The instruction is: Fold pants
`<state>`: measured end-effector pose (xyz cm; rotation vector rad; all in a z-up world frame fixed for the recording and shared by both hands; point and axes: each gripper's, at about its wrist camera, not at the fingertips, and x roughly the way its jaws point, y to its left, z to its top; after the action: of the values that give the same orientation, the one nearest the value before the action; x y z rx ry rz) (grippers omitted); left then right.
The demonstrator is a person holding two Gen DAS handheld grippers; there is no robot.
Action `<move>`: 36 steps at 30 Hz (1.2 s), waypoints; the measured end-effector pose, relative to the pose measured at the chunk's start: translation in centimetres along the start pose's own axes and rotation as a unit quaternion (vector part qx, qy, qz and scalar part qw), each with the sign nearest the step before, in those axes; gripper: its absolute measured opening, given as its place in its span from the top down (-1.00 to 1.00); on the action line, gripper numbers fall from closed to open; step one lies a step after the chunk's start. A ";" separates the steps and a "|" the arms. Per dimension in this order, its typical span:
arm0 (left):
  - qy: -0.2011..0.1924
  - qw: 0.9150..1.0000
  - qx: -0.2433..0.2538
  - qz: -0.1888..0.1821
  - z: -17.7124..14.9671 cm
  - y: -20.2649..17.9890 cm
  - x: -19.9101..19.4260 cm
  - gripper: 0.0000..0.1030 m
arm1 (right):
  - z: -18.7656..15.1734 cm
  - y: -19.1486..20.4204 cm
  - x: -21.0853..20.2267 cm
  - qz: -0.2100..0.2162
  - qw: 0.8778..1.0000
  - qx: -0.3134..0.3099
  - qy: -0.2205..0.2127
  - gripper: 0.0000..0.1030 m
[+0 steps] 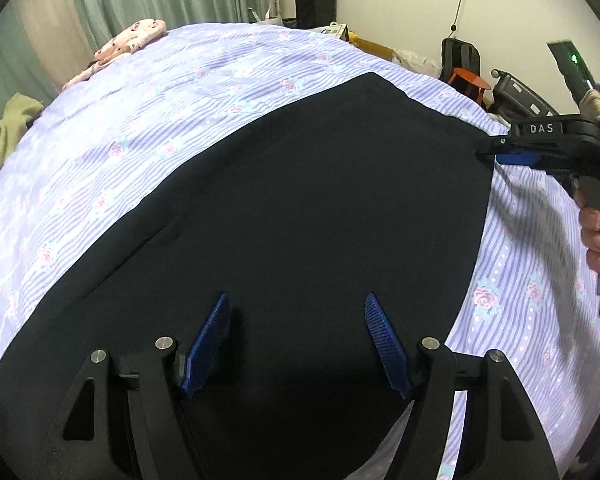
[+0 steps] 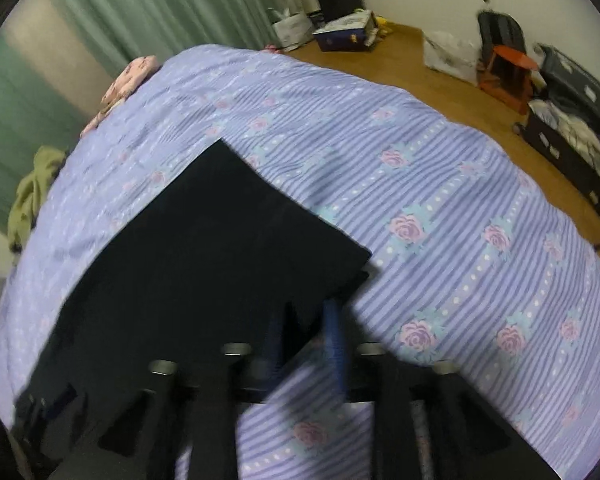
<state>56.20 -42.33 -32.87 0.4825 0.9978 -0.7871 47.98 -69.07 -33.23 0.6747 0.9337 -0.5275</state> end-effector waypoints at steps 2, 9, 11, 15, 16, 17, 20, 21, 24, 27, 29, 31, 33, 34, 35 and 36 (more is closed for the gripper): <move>-0.001 1.000 -0.005 -0.005 0.1 0.0 -0.1 -0.35 | -0.1 -1.0 0.1 -0.005 0.999 0.032 -0.003 0.17; -0.003 1.000 -0.015 -0.003 0.4 0.2 -0.2 -0.35 | 0.0 -1.8 3.9 0.037 0.996 0.072 0.037 0.16; -0.003 1.000 -0.022 -0.004 0.4 0.3 -0.2 -0.35 | 0.3 -1.0 3.8 0.026 0.997 0.057 0.036 0.62; -0.010 0.999 -0.032 -0.008 0.3 0.4 -0.8 -0.35 | 1.0 -0.4 -1.3 0.055 0.997 0.057 -0.025 0.72; -0.013 0.999 -0.034 -0.009 0.3 0.5 -1.0 -0.35 | 1.0 -0.2 -2.9 0.056 0.996 0.053 -0.044 0.73; -0.017 0.999 -0.038 -0.012 0.3 0.5 -1.2 -0.36 | 1.0 0.3 -4.3 0.042 0.996 0.033 -0.066 0.74; -0.011 0.999 -0.047 -0.009 0.2 0.3 -1.2 -0.36 | 1.2 1.3 -3.8 -0.026 0.997 -0.017 -0.065 0.74; -0.006 0.999 -0.050 -0.004 0.0 0.2 -1.2 -0.36 | 1.2 1.0 -2.6 -0.038 0.998 -0.015 -0.047 0.74; -0.003 0.999 -0.053 0.001 -0.4 0.0 -1.9 -0.36 | 0.6 0.4 0.6 -0.063 0.998 -0.013 -0.004 0.67; -0.017 0.999 -0.046 0.025 -1.1 0.0 -3.8 -0.36 | -0.6 1.2 -0.1 -0.121 0.991 -0.050 -0.009 0.25; -0.030 0.998 -0.048 0.037 -1.7 0.3 -5.6 -0.37 | -1.4 2.1 -2.3 -0.145 0.986 -0.075 -0.036 -0.05; -0.039 0.997 -0.057 0.044 -2.4 0.8 -7.5 -0.37 | -2.5 4.0 -5.8 -0.149 0.980 -0.110 -0.071 -0.19; -0.051 0.995 -0.068 0.049 -3.2 1.3 -9.8 -0.37 | -3.6 5.4 -9.0 -0.134 0.976 -0.145 -0.088 -0.19; -0.058 0.994 -0.074 0.053 -3.8 1.6 -11.2 -0.37 | -4.4 6.2 -10.4 -0.128 0.975 -0.158 -0.093 -0.19; -0.065 0.993 -0.081 0.057 -4.6 2.0 -12.9 -0.38 | -5.2 7.0 -11.9 -0.118 0.973 -0.171 -0.098 -0.19; -0.068 0.992 -0.088 0.059 -5.2 2.3 -14.1 -0.38 | -6.4 8.2 -13.9 -0.100 0.972 -0.185 -0.101 -0.22</move>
<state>50.66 -32.22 -22.89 0.3280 0.8937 -0.6114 43.05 -57.17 -21.62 0.1872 0.8816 -0.5686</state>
